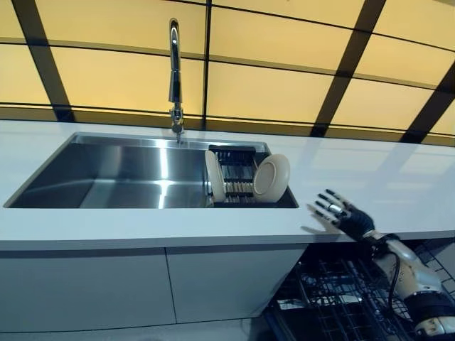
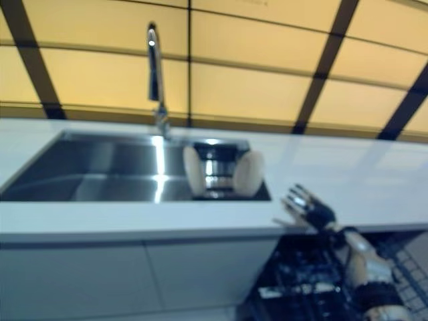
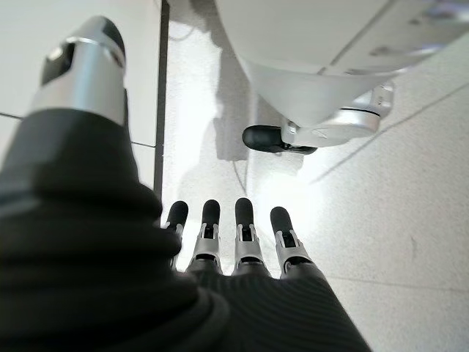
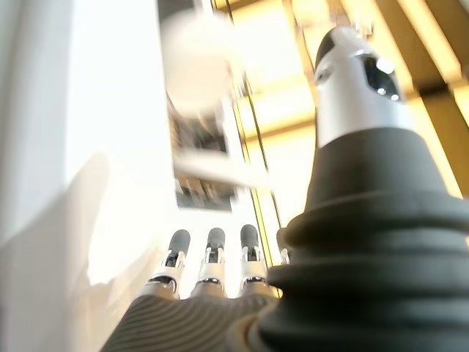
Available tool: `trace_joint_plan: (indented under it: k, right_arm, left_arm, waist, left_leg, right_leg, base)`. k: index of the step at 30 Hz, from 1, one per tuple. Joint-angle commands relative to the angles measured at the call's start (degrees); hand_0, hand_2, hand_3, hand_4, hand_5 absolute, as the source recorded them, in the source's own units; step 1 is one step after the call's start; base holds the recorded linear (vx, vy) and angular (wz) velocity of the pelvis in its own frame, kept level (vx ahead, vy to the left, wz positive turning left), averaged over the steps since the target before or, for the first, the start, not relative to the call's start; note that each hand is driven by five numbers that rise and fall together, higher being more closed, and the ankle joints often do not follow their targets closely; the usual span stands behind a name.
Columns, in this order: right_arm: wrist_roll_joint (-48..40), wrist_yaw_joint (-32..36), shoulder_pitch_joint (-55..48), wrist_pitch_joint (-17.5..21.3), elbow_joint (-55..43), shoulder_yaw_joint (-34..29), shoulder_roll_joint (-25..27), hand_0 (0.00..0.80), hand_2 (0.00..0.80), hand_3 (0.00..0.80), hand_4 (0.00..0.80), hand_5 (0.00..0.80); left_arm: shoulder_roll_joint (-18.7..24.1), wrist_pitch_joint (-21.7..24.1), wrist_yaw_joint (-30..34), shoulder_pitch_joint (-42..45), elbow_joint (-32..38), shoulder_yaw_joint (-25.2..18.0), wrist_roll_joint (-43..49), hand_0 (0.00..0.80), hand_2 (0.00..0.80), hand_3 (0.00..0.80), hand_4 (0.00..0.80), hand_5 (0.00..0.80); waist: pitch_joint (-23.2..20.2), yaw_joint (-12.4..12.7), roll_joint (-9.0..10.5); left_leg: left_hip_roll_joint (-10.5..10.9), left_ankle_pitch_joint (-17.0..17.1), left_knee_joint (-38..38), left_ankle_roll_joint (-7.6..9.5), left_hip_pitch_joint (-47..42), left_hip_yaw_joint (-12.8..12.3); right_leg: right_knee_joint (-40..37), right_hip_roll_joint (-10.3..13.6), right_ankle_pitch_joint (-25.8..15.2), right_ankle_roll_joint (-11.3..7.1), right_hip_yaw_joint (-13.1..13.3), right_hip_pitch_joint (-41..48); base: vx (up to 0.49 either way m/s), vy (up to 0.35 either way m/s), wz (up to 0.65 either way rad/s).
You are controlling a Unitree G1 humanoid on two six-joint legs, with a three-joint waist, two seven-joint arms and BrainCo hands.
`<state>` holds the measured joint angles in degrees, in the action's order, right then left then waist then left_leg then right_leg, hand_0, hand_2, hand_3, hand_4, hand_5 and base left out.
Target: Take plates into dishwasher
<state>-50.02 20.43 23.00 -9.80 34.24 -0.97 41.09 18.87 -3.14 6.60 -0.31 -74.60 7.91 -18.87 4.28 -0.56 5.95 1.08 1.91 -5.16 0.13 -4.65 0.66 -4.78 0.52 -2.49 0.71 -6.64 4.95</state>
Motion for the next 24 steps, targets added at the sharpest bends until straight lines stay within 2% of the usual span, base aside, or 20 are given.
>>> trace_joint_plan:
  k: [1,6,8,9,10,11,13,15,16,17,18,21,24]
  right_arm:
    - [2.0,-3.0,8.2,4.0,5.0,0.8,6.0,0.0,0.0,0.0,0.0,0.0]
    - [3.0,-5.9,13.6,4.0,10.0,3.9,8.3,0.0,0.0,0.0,0.0,0.0]
    - [4.4,-6.1,15.3,4.2,11.4,4.9,8.1,0.0,0.0,0.0,0.0,0.0]
    - [4.5,-7.2,16.5,5.2,11.6,6.1,8.1,0.0,0.0,0.0,0.0,0.0]
    - [4.5,-8.0,17.1,6.0,11.5,6.7,8.3,0.0,0.0,0.0,0.0,0.0]
    - [4.8,-8.0,17.4,6.4,11.7,6.9,8.4,0.0,0.0,0.0,0.0,0.0]
    - [7.4,-10.4,18.8,6.8,12.5,7.5,8.6,0.0,0.0,0.0,0.0,0.0]
    - [8.6,-8.3,21.5,6.7,14.8,8.6,9.9,0.0,0.0,0.0,0.0,0.0]
    - [9.3,-8.0,22.6,6.7,15.5,9.1,10.5,0.0,0.0,0.0,0.0,0.0]
    - [9.6,-8.4,23.0,6.6,15.3,9.2,10.8,0.0,0.0,0.0,0.0,0.0]
    - [9.3,-8.6,23.7,5.7,14.9,10.5,11.9,0.0,0.0,0.0,0.0,0.0]
    - [11.4,-6.9,25.6,3.2,15.6,12.5,13.8,0.0,0.0,0.0,0.0,0.0]
    - [11.2,-6.6,27.1,1.1,16.1,13.6,13.3,0.0,0.0,0.0,0.0,0.0]
  left_arm:
    - [-0.9,0.6,-0.7,-2.6,-3.1,2.8,-1.0,0.0,0.0,0.0,0.0,0.0]
    - [-0.4,0.8,-0.9,-3.0,-3.3,3.4,-1.0,0.0,0.0,0.0,0.0,0.0]
    - [0.1,0.5,-0.6,-3.4,-3.3,3.5,-0.7,0.0,0.0,0.0,0.0,0.0]
    - [0.9,0.2,-0.5,-3.8,-2.9,3.8,-0.3,0.0,0.0,0.0,0.0,0.0]
    - [1.3,0.1,-0.4,-4.0,-2.7,4.0,-0.1,0.0,0.0,0.0,0.0,0.0]
    - [1.7,0.0,-0.6,-4.1,-2.6,4.2,0.0,0.0,0.0,0.0,0.0,0.0]
    - [2.7,-0.5,-1.0,-4.4,-2.2,4.4,-0.4,0.0,0.0,0.0,0.0,0.0]
    - [3.3,-0.5,-0.9,-4.6,-2.0,4.3,-0.3,0.0,0.0,0.0,0.0,0.0]
    - [3.5,-0.5,-0.7,-4.8,-1.9,4.2,0.0,0.0,0.0,0.0,0.0,0.0]
    - [3.9,-0.7,-0.7,-4.9,-1.6,4.7,-0.1,0.0,0.0,0.0,0.0,0.0]
    - [3.7,-1.1,-1.6,-4.6,-0.8,5.0,-1.5,0.0,0.0,0.0,0.0,0.0]
    - [2.3,-1.5,-0.5,-4.8,-1.1,4.8,1.6,0.0,0.0,0.0,0.0,0.0]
    - [1.4,-1.3,-0.5,-5.6,-2.1,4.4,1.7,0.0,0.0,0.0,0.0,0.0]
  waist:
    - [-1.4,1.2,0.36]
    - [-1.0,2.4,0.28]
    - [-0.6,2.7,0.07]
    - [0.4,2.8,-0.51]
    - [1.4,2.7,-1.01]
    - [2.1,2.6,-1.1]
    - [3.5,2.4,-0.3]
    - [4.1,1.8,0.14]
    - [4.4,1.3,0.01]
    - [4.2,1.2,0.19]
    - [3.6,1.4,0.39]
    - [2.7,2.2,0.59]
    - [2.1,2.5,1.09]
  left_leg:
    - [-1.1,-1.8,0.7,0.7,-0.5,-2.9]
    - [-0.6,-2.2,1.5,1.33,-0.4,-2.4]
    - [-0.2,-2.5,3.0,1.9,0.4,-2.6]
    - [-0.2,-2.6,4.6,2.64,1.2,-2.8]
    - [-0.4,-2.6,5.3,2.73,1.4,-2.0]
    - [-0.3,-2.9,5.9,2.61,1.4,-1.3]
    - [0.0,-3.8,6.3,1.59,0.1,0.1]
    - [-0.7,-5.2,6.4,0.74,-1.6,1.3]
    - [-1.2,-6.3,6.8,0.65,-2.3,2.1]
    - [-1.2,-6.9,7.3,0.9,-2.0,2.3]
    - [-2.0,-7.0,7.7,0.33,-2.2,2.9]
    - [-4.2,-4.5,6.5,-1.26,-1.4,1.1]
    - [-4.6,-3.9,5.5,-1.77,-1.4,0.7]
  right_leg:
    - [3.4,4.3,-1.2,-5.79,1.8,-1.2]
    - [5.4,5.0,-0.1,-5.64,1.4,-1.3]
    - [10.1,5.4,0.6,-5.64,0.8,-2.6]
    - [20.2,5.7,-1.8,-6.94,0.1,-6.8]
    - [25.6,5.3,-3.8,-7.62,1.1,-10.0]
    - [27.1,5.2,-5.0,-7.92,2.0,-11.9]
    - [21.0,8.1,-8.3,-8.38,0.9,-13.1]
    - [14.2,9.8,-10.3,-8.59,1.1,-14.6]
    - [12.2,9.5,-10.4,-8.57,1.9,-15.0]
    - [11.8,8.8,-8.6,-8.29,2.4,-14.4]
    - [9.2,8.0,-7.2,-7.81,2.4,-12.7]
    - [6.8,7.3,-5.1,-7.17,0.4,-8.2]
    - [5.4,7.2,-4.5,-7.01,-0.2,-6.2]
  base:
    - [0.038,0.033,-0.01]
    - [0.024,0.032,-0.02]
    - [-0.036,0.043,-0.05]
    - [-0.066,0.045,-0.12]
    - [-0.038,0.014,-0.2]
    - [0.074,-0.091,-0.07]
    - [0.169,-0.215,0.22]
    - [0.18,-0.269,0.21]
    - [0.132,-0.224,0.22]
    - [0.103,-0.188,0.29]
    - [0.069,-0.139,0.38]
    - [0.083,-0.108,0.49]
    - [0.092,-0.049,0.36]
